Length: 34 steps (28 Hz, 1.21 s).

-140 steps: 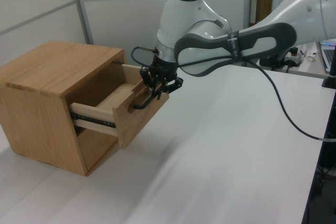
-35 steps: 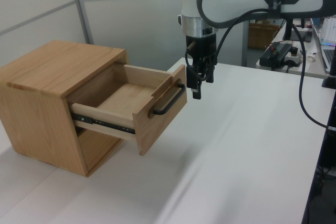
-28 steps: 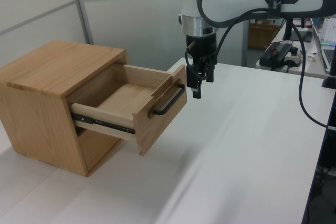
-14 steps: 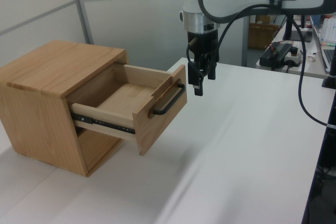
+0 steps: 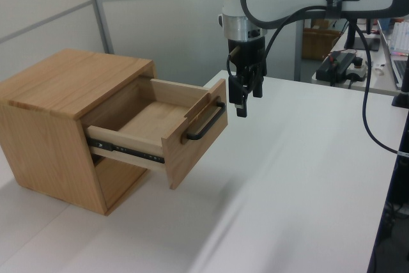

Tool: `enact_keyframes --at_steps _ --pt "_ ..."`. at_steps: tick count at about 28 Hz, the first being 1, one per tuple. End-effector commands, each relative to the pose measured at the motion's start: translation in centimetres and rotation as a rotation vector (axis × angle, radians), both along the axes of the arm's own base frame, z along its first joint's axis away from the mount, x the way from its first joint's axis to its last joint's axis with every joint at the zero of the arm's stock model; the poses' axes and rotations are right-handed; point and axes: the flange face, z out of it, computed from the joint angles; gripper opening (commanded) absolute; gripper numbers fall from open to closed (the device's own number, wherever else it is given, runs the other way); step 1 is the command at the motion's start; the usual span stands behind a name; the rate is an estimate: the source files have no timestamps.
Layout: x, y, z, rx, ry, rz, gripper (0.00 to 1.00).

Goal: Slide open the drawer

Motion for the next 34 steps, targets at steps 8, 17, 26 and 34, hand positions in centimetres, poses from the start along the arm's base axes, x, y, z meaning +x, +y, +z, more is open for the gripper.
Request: enact_keyframes --at_steps 8,17,26,34 --pt "0.2 -0.4 0.4 0.002 0.016 0.007 1.0" --pt "0.1 -0.2 0.5 0.002 0.015 0.01 1.0" --pt "0.2 -0.3 1.4 -0.002 -0.006 0.01 1.0" --pt "0.3 -0.3 2.4 0.0 -0.025 0.013 1.0"
